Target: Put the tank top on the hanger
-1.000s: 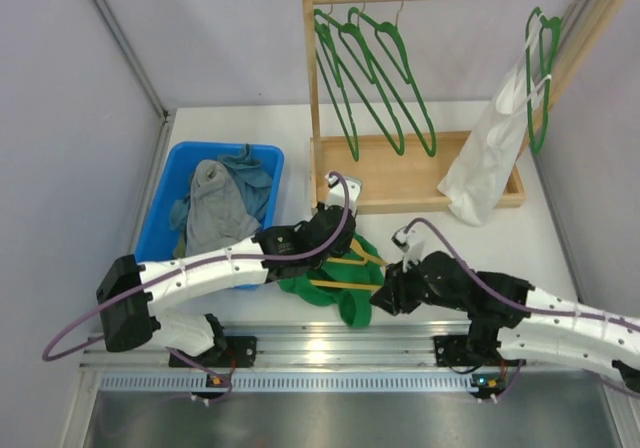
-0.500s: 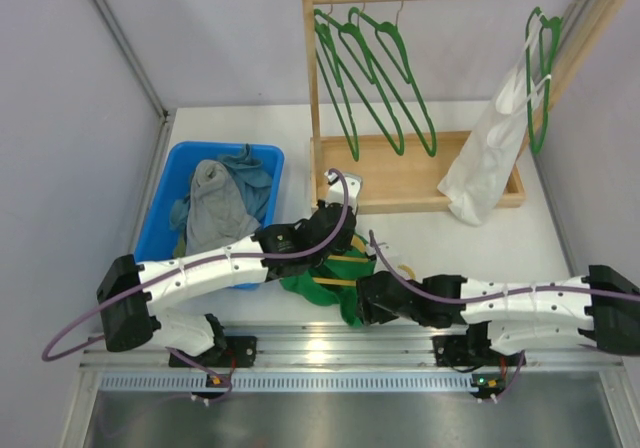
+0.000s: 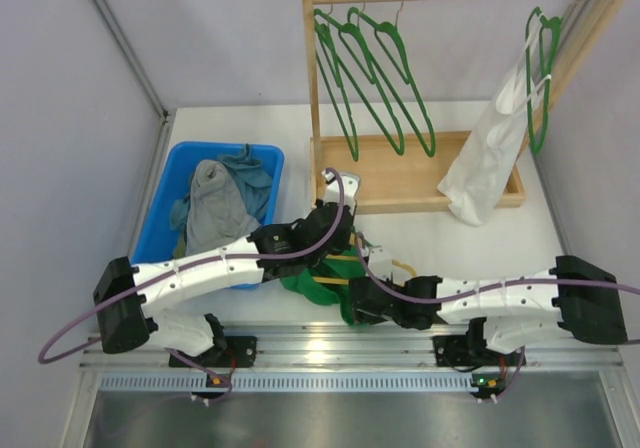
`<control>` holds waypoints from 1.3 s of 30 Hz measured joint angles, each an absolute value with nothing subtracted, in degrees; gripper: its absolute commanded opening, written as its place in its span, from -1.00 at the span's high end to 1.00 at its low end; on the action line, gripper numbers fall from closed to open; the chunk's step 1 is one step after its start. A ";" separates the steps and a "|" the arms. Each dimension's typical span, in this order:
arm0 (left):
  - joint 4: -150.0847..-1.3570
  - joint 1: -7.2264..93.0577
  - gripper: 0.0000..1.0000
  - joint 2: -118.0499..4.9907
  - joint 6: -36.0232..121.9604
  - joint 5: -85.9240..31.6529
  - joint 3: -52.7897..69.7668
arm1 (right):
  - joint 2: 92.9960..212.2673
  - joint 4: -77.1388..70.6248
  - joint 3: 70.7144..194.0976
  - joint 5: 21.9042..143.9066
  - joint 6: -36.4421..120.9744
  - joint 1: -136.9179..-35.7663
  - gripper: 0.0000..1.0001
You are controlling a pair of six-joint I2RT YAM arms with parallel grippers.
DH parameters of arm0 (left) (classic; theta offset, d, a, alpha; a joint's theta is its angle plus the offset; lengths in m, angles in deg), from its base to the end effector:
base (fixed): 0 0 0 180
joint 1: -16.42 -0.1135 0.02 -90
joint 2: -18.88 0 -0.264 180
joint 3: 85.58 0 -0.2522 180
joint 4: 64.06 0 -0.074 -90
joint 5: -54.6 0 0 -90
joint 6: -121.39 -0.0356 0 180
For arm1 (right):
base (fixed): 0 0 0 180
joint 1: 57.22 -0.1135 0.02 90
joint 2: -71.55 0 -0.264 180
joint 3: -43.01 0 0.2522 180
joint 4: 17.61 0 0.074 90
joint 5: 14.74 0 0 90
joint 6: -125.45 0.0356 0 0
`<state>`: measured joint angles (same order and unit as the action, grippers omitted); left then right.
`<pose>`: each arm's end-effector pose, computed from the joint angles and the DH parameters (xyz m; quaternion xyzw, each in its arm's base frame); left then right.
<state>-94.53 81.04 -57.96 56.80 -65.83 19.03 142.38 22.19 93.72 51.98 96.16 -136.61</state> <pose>0.1453 -0.2641 0.3088 0.1631 0.8375 -0.1691 0.4934 0.0550 0.2172 0.1838 -0.1018 0.9418 0.1724 0.2699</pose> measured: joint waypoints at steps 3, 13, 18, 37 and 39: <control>-94.56 81.04 1.00 -57.66 56.78 -65.66 19.03 | 144.21 22.26 94.14 51.89 96.18 -136.61 0.08; -94.67 81.04 1.00 -56.72 56.78 -65.64 19.03 | 144.45 23.22 94.44 49.40 97.49 -136.61 0.99; -95.04 81.04 1.00 -55.86 56.80 -65.66 19.03 | 139.30 24.40 93.68 48.19 99.00 -136.61 1.00; -95.34 81.04 1.00 -47.80 56.78 -65.00 20.06 | 120.35 33.71 87.49 44.85 103.04 -133.40 1.00; -95.39 81.04 1.00 -46.99 56.78 -64.98 20.76 | 118.16 34.76 87.49 44.76 103.00 -132.22 1.00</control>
